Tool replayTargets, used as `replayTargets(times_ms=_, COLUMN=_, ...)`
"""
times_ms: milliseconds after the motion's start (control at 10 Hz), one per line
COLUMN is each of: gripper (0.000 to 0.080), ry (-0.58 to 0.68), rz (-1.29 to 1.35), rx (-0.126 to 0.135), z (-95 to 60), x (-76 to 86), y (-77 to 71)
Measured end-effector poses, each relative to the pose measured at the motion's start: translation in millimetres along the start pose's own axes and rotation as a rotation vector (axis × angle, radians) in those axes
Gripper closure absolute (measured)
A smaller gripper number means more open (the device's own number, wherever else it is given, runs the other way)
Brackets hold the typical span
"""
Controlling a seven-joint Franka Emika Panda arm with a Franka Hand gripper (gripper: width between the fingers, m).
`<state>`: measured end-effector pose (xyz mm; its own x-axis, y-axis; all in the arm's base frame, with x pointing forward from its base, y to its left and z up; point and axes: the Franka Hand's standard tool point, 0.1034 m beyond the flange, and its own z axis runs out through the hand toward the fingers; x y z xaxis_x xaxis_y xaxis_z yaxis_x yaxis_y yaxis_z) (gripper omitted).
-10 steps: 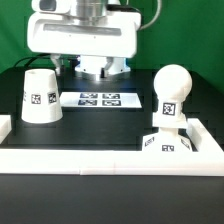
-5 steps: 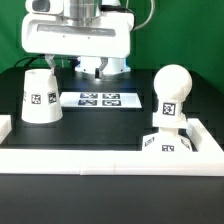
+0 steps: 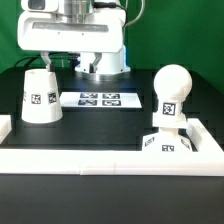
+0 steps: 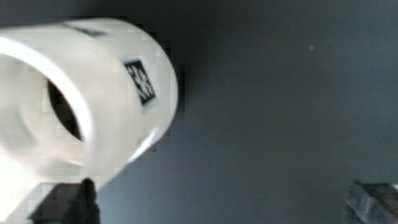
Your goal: Assemble lamp
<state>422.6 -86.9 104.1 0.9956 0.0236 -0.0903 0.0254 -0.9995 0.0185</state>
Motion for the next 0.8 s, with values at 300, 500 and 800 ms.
replayTargets(times_ms=300, gripper=0.01, ry=0.005, rz=-0.009, rx=0.006, z=-2.8, x=-10.1, y=15.6)
replayTargets(times_ms=500, gripper=0.01, ry=0.009, rz=-0.027, rx=-0.001, z=5.1, x=-14.1, y=20.5)
replayTargets(times_ms=800, gripper=0.01, ry=-0.016, rz=-0.047, rx=-0.003, z=18.8, x=-16.3, y=23.7)
